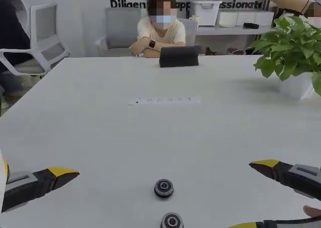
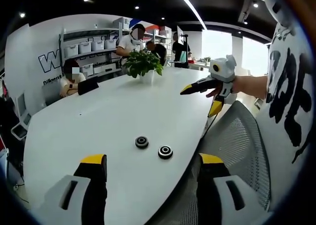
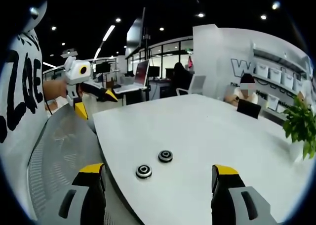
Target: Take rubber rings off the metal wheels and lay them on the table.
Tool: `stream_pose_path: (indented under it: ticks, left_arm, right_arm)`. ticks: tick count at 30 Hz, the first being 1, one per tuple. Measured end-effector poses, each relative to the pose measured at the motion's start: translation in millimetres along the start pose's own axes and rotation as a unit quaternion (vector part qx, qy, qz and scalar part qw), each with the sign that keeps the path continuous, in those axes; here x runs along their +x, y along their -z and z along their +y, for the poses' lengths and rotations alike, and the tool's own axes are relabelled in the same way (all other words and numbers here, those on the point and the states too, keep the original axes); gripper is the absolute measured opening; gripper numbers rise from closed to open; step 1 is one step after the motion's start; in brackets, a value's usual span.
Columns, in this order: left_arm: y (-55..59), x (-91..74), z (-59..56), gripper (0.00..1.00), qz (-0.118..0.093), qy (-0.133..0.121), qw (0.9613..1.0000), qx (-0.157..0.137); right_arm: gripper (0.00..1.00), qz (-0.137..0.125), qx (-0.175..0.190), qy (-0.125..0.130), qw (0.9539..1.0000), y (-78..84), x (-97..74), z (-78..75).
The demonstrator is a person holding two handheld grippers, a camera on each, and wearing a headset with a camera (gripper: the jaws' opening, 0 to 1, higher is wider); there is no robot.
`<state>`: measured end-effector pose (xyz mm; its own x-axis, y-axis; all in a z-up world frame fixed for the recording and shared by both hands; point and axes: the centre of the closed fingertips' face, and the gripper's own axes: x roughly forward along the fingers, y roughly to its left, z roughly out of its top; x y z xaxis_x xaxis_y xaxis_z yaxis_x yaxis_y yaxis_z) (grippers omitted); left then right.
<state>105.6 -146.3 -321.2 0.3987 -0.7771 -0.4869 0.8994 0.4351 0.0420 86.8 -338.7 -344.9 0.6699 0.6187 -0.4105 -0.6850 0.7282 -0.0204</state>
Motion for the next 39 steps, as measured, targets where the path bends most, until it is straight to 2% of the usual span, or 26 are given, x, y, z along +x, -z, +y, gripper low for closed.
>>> stream_pose_path:
  ticks: [16,29,39]
  left_arm:
    - [-11.3,9.5,5.3,0.71,-0.012,0.002,0.9999,0.004]
    - [-7.3,17.3,6.7,0.71,-0.007,0.009,0.9999,0.003]
    - [-8.9,21.9,7.2,0.71,-0.011,0.012,0.9999,0.002]
  right_arm:
    - [0.88,-0.006,-0.012,-0.008,0.9999,-8.3,11.2,-2.8]
    - [0.86,0.001,-0.011,-0.023,0.9997,0.2,22.6,1.6]
    - [0.86,0.002,-0.010,-0.030,0.9995,5.7,30.2,4.2]
